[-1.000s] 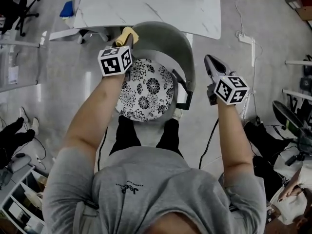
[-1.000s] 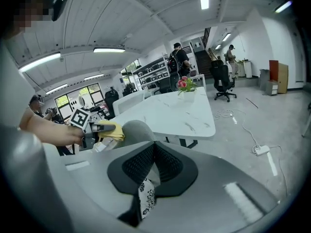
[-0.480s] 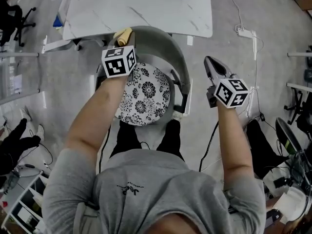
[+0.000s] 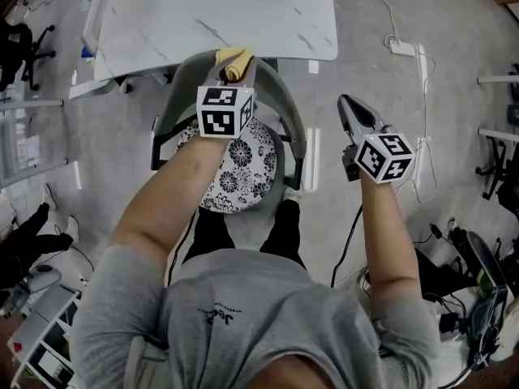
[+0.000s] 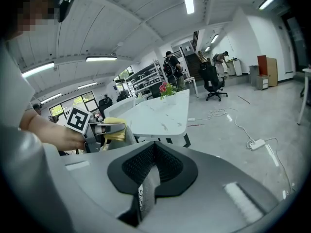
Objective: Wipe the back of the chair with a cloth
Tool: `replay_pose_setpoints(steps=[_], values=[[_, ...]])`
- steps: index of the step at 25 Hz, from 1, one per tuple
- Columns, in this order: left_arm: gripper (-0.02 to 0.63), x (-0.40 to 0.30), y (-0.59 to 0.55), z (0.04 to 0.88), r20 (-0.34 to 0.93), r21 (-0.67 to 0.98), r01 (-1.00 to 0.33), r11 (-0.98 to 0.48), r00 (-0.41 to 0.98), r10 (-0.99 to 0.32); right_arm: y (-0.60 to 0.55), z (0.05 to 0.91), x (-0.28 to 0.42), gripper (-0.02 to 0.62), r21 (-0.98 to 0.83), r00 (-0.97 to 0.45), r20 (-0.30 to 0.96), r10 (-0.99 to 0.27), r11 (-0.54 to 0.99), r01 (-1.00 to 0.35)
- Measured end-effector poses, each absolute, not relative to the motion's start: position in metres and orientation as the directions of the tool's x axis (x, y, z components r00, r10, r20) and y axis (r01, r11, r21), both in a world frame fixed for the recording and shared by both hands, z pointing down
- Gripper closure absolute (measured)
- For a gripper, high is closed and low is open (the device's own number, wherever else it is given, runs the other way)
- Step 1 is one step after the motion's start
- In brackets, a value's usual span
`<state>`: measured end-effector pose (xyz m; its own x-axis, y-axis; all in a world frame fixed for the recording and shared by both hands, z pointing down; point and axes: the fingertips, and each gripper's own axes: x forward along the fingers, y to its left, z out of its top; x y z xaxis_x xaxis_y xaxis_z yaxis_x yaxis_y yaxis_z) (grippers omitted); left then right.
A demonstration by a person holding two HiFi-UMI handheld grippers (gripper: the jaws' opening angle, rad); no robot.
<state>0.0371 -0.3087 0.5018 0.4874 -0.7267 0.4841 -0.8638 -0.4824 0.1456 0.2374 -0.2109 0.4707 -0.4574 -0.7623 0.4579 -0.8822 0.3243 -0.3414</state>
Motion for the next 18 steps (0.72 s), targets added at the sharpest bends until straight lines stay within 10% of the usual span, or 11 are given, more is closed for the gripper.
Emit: replay_pose_setpoints(steps=[12,18], values=[[0.495,0.155,-0.262,0.511,0.476,0.304,-0.597,-0.743,0.77,-0.425,-0.202,0.475,0.239,0.592,-0.342,-0.452,0.475,-0.755,0.315,-0.886],[0.495,0.063,-0.238,0.513,0.43,0.452,-0.673,-0.586,0.74,-0.518,-0.21,0.474,0.216,0.592,-0.344,-0.468,0.48,-0.742,0.331,-0.878]])
